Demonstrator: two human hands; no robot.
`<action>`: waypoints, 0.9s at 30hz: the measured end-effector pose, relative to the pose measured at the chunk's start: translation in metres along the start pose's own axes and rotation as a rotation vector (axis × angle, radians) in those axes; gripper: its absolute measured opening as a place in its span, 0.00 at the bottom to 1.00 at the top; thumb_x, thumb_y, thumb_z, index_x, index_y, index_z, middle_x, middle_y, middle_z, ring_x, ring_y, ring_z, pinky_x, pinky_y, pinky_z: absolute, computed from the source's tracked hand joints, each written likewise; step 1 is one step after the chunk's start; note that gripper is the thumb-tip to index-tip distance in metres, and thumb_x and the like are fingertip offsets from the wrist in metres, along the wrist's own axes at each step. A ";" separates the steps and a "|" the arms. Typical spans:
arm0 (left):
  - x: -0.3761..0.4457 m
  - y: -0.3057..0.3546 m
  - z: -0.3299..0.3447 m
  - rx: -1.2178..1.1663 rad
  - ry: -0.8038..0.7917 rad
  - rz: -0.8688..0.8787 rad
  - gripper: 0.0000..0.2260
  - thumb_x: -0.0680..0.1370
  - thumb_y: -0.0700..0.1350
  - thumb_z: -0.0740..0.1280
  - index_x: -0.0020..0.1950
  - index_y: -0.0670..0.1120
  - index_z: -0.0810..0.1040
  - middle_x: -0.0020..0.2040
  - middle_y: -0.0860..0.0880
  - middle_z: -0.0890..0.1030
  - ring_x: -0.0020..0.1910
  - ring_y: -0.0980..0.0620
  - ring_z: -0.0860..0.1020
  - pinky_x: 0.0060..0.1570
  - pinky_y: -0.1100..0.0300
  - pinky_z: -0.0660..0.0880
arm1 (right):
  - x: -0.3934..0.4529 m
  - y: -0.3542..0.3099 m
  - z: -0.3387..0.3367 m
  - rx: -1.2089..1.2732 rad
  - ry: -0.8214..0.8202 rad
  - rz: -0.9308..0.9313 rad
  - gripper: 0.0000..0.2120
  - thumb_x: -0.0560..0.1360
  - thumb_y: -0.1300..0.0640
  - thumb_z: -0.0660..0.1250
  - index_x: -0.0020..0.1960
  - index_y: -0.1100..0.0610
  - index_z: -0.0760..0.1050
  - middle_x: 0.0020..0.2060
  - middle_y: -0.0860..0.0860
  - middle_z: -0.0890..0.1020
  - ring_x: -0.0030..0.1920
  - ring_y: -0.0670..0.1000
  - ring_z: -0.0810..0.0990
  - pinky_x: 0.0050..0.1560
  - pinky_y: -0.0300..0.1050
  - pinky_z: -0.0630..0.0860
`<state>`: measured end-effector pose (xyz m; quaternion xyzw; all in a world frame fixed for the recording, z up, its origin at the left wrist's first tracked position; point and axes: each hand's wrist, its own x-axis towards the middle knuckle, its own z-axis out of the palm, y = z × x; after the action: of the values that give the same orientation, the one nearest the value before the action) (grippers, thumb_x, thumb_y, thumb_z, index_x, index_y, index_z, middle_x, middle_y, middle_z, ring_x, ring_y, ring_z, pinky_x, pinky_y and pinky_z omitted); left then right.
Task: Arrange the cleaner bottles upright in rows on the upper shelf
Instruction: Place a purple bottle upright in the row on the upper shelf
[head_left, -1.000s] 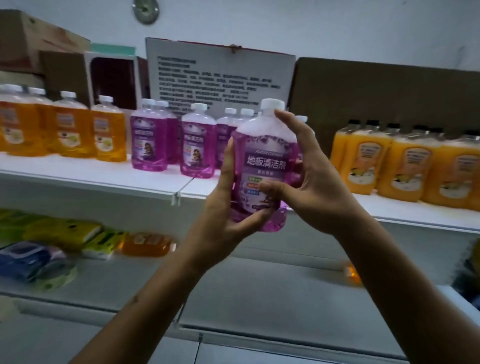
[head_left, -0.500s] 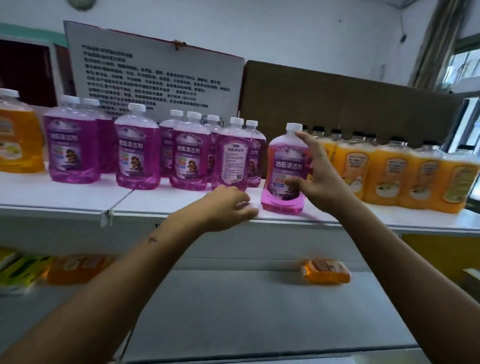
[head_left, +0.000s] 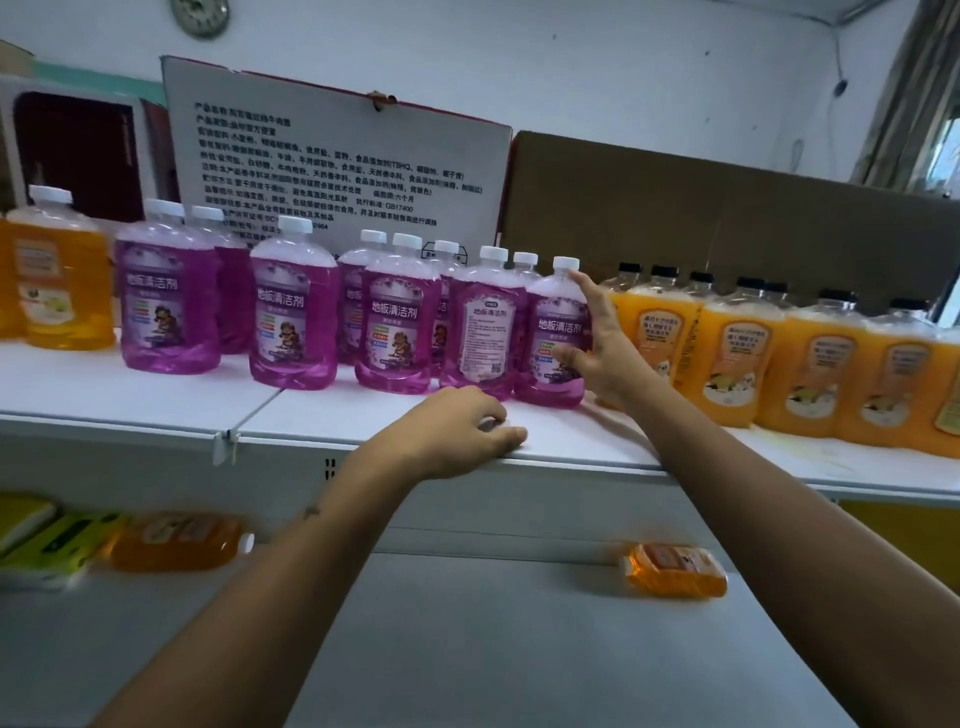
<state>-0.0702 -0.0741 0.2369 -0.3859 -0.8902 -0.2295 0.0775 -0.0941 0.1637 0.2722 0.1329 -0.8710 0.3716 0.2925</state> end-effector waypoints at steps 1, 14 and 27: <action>-0.001 -0.001 0.000 0.001 0.015 -0.005 0.18 0.79 0.58 0.62 0.49 0.44 0.81 0.47 0.48 0.82 0.47 0.49 0.78 0.53 0.47 0.75 | -0.001 -0.001 0.000 0.014 0.006 0.000 0.45 0.76 0.70 0.68 0.73 0.28 0.54 0.75 0.52 0.59 0.70 0.54 0.70 0.54 0.48 0.82; -0.025 0.072 0.041 -0.348 0.496 0.326 0.12 0.80 0.47 0.63 0.60 0.47 0.80 0.60 0.52 0.79 0.62 0.57 0.74 0.62 0.60 0.72 | -0.058 -0.035 -0.027 -0.101 0.150 -0.088 0.37 0.80 0.56 0.67 0.78 0.36 0.49 0.81 0.48 0.44 0.81 0.55 0.48 0.77 0.60 0.60; 0.036 0.169 0.218 -0.673 0.445 0.324 0.10 0.79 0.40 0.60 0.55 0.43 0.80 0.52 0.51 0.82 0.54 0.53 0.80 0.53 0.62 0.75 | -0.263 0.078 -0.147 0.415 0.261 -0.119 0.23 0.79 0.65 0.61 0.72 0.51 0.68 0.74 0.55 0.68 0.70 0.60 0.73 0.63 0.60 0.77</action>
<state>0.0361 0.1522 0.1147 -0.4655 -0.6554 -0.5693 0.1725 0.1401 0.3283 0.1486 0.1919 -0.7216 0.5387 0.3901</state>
